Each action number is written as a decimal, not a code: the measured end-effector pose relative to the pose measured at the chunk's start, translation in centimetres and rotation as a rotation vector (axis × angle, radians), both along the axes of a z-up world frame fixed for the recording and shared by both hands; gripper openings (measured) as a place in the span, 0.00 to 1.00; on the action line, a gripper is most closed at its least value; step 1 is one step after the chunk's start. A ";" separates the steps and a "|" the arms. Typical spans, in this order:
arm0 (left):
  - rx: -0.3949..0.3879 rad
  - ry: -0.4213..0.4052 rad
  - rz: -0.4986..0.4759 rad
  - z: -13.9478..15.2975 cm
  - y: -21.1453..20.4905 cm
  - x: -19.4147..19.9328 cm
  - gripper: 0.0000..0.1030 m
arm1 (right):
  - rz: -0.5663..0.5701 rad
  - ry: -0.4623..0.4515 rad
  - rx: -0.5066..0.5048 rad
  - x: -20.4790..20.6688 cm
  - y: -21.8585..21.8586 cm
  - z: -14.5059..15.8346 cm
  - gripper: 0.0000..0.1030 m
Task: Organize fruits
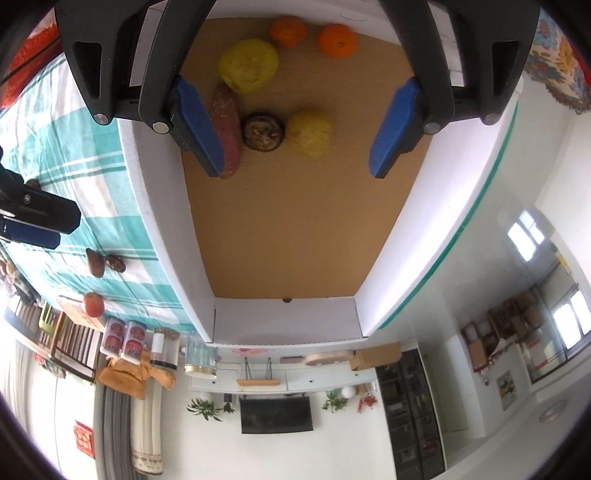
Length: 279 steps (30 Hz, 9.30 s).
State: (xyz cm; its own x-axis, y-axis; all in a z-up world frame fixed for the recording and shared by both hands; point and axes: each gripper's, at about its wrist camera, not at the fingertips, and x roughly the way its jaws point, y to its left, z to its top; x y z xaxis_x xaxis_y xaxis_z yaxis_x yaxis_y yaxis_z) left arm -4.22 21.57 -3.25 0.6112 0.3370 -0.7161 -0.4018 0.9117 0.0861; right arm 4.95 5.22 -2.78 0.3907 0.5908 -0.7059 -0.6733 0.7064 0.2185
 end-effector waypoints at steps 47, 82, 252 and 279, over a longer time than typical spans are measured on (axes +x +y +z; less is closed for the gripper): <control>-0.127 0.090 -0.335 -11.1 -19.6 16.2 0.92 | -0.844 0.093 0.327 2.4 -27.0 -9.3 0.81; -0.127 0.091 -0.335 -11.1 -19.6 16.3 0.92 | -0.706 -0.073 0.179 1.5 -23.8 -5.8 0.81; -0.254 0.109 -0.475 -10.2 -17.4 14.2 0.94 | -0.641 0.405 0.037 14.0 -39.6 -9.2 0.61; -0.435 0.070 -0.545 -6.2 -18.2 11.4 0.45 | -0.668 0.332 -0.099 11.2 -35.4 -6.8 0.39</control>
State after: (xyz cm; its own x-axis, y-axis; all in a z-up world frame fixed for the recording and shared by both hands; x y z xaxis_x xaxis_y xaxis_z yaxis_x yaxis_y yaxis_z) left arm 7.13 3.40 -9.49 0.5592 -0.3306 -0.7603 0.1157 0.9392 -0.3232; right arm 16.13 -30.20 -9.62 0.4014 0.2301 -0.8865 -0.0040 0.9684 0.2495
